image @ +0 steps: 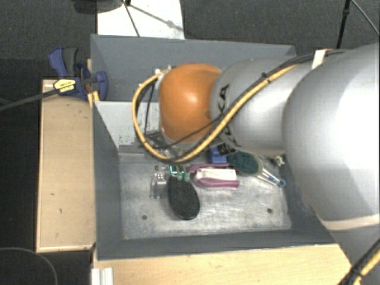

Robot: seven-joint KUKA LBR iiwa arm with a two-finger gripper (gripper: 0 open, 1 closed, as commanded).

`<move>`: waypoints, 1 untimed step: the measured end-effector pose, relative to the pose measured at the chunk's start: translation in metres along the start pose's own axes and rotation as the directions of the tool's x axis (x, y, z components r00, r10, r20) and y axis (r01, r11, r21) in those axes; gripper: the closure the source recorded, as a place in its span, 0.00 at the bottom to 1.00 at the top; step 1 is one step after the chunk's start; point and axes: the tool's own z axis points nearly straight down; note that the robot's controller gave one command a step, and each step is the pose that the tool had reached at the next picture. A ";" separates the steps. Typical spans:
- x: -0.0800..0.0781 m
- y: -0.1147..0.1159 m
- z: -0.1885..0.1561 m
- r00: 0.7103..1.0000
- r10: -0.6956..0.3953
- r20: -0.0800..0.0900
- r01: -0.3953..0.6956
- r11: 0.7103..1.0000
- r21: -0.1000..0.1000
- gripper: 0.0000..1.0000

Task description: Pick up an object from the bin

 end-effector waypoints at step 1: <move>0.002 -0.074 0.059 0.999 0.052 0.010 -0.052 0.999 -0.005 0.00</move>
Offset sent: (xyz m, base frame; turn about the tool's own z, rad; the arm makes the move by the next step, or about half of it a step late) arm -0.0042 -0.0718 -0.0594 0.0442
